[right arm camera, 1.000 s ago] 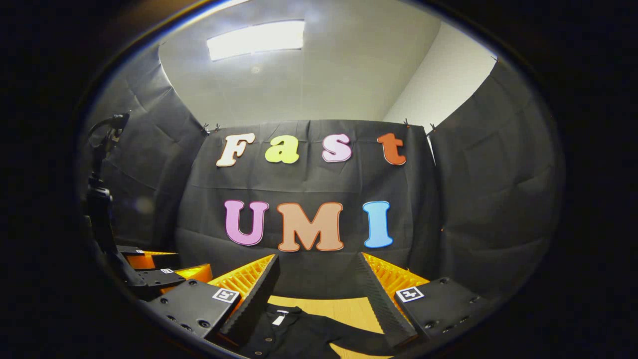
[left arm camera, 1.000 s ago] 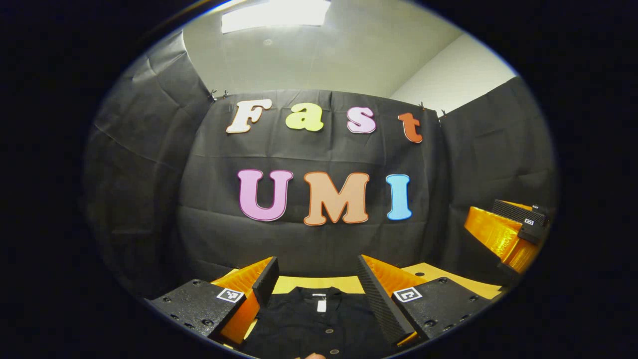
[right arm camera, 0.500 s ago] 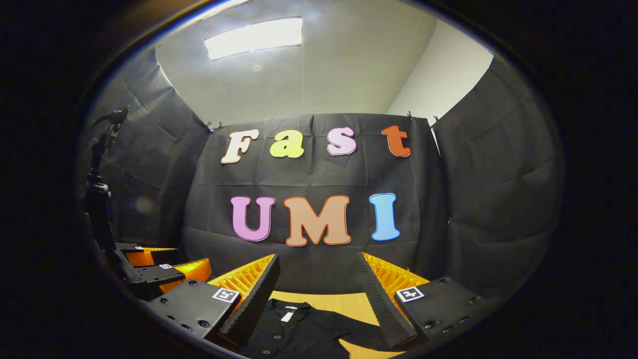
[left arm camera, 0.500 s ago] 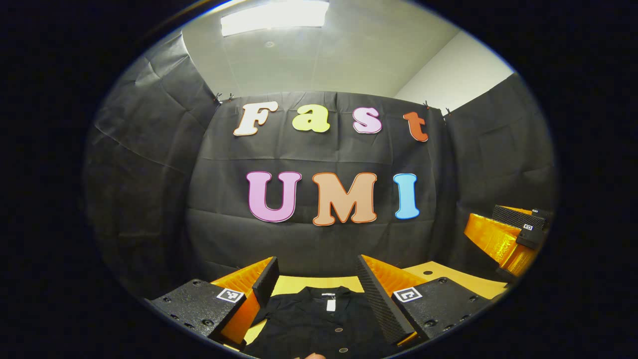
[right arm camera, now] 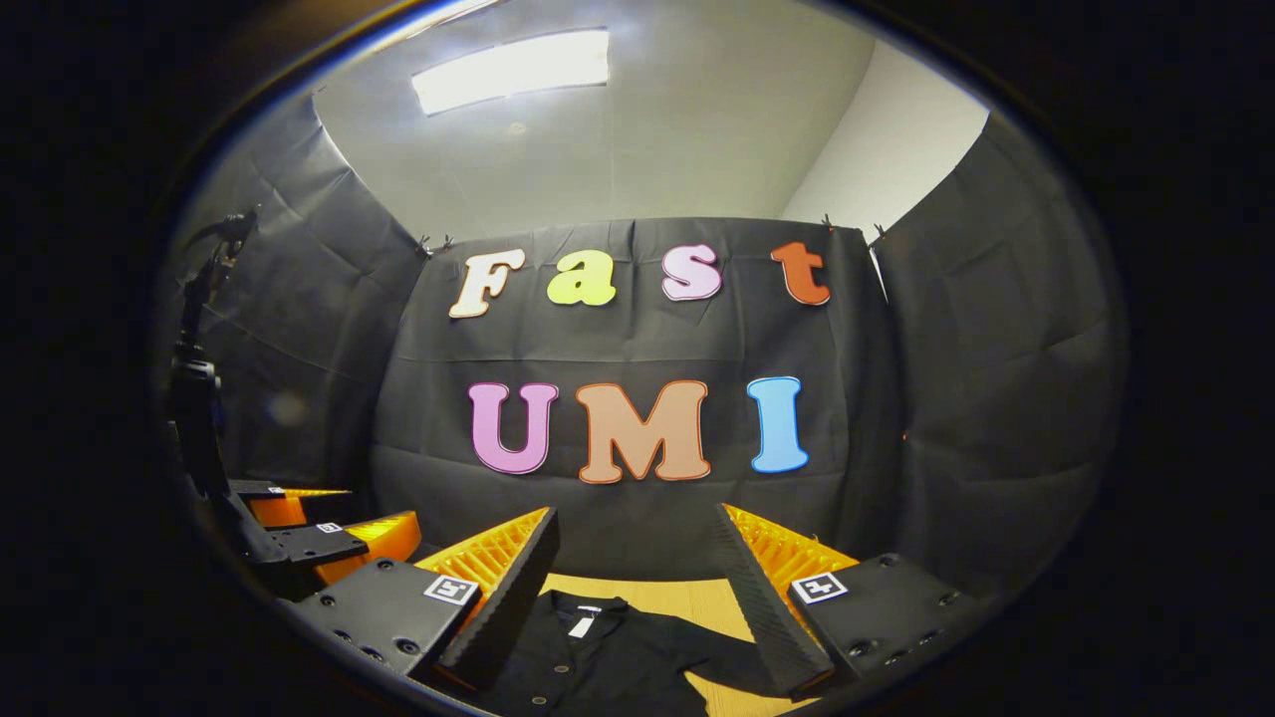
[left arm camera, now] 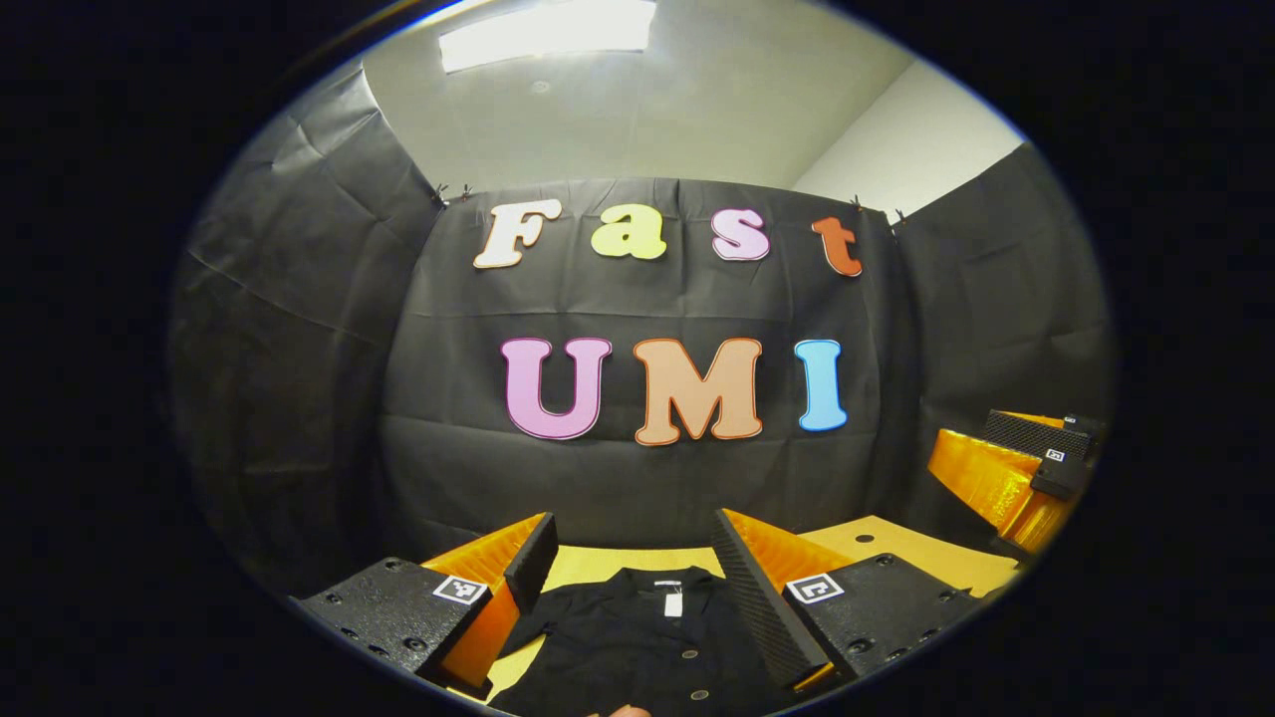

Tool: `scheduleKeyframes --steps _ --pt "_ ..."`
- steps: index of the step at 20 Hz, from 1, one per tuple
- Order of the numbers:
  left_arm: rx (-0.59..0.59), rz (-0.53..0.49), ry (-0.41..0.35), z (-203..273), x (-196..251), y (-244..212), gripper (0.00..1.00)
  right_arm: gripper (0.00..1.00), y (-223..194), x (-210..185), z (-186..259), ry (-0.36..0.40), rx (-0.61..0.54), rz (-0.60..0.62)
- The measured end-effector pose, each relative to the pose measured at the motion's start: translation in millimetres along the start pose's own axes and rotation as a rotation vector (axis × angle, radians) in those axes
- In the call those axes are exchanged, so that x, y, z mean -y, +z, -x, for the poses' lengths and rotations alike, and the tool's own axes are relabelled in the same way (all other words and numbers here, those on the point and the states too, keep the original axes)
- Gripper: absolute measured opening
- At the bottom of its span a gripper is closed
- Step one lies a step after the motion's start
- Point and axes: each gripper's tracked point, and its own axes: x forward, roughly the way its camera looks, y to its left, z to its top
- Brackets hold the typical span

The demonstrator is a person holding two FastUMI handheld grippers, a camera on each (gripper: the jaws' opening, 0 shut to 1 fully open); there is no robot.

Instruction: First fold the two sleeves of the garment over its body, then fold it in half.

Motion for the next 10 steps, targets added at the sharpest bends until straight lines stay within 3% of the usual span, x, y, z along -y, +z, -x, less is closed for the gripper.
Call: scheduleKeyframes --steps 10 --pt "-0.012 -0.004 -0.004 0.0 -5.3 -5.6 0.93 0.98 -2.9 -2.8 -1.3 -0.004 -0.014 -0.027"
